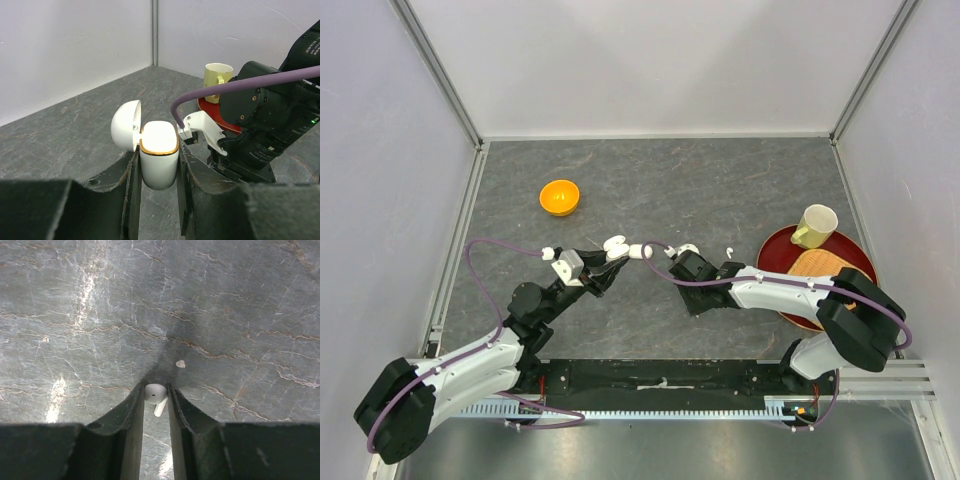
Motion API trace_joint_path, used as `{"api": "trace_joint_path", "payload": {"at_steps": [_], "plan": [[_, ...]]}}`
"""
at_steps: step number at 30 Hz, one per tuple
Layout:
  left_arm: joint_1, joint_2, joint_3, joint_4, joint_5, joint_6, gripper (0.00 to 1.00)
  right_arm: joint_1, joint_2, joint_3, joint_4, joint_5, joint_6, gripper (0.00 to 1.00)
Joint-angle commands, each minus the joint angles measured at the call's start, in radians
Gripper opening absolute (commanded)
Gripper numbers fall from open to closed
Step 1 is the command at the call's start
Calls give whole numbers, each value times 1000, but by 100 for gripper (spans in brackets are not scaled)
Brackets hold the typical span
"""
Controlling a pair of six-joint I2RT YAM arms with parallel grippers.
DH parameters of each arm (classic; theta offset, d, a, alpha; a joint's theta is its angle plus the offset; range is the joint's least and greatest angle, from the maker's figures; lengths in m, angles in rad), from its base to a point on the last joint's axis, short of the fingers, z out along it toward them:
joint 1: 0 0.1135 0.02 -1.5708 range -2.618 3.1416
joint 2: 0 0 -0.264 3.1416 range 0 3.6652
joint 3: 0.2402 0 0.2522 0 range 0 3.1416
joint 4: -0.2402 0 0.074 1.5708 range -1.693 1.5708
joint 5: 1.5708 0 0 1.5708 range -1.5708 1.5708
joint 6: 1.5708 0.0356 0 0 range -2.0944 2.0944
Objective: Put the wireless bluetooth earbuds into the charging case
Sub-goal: Adjust the earbud at the center of the board, then place the earbud in the charging case.
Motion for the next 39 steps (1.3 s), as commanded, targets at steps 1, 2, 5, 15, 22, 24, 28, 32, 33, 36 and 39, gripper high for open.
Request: {"api": "trace_joint_path", "payload": {"at_steps": [1,2,5,15,22,24,28,32,33,36,39], "plan": [[-2,-9,16,35,-12,31,2,-2,13,29,-2,-8,-9,27],[-1,-10,16,34,-14,31,2,-1,11,29,-2,-6,-6,20],[-1,-11,15,32,-14,29,2,-2,3,29,-2,-3,-4,13],[-1,-1,18,41,-12,23,2,-2,-199,49,8,75,28,0],[-1,31,15,98,5,-1,2,5,-430,-6,224,142,95,0],[-1,46,15,113,12,-10,2,39,-496,-34,281,210,99,0],[-2,77,15,150,29,-21,2,163,-563,-63,460,408,39,0],[-1,111,10,216,52,-23,2,306,-564,-68,608,573,-67,0],[-1,118,7,231,67,-23,2,355,-563,-71,637,604,-84,0],[-2,141,4,265,89,-17,2,452,-553,-103,827,701,-214,0],[-2,152,2,288,129,3,2,515,-517,-115,1019,759,-361,0]]}}
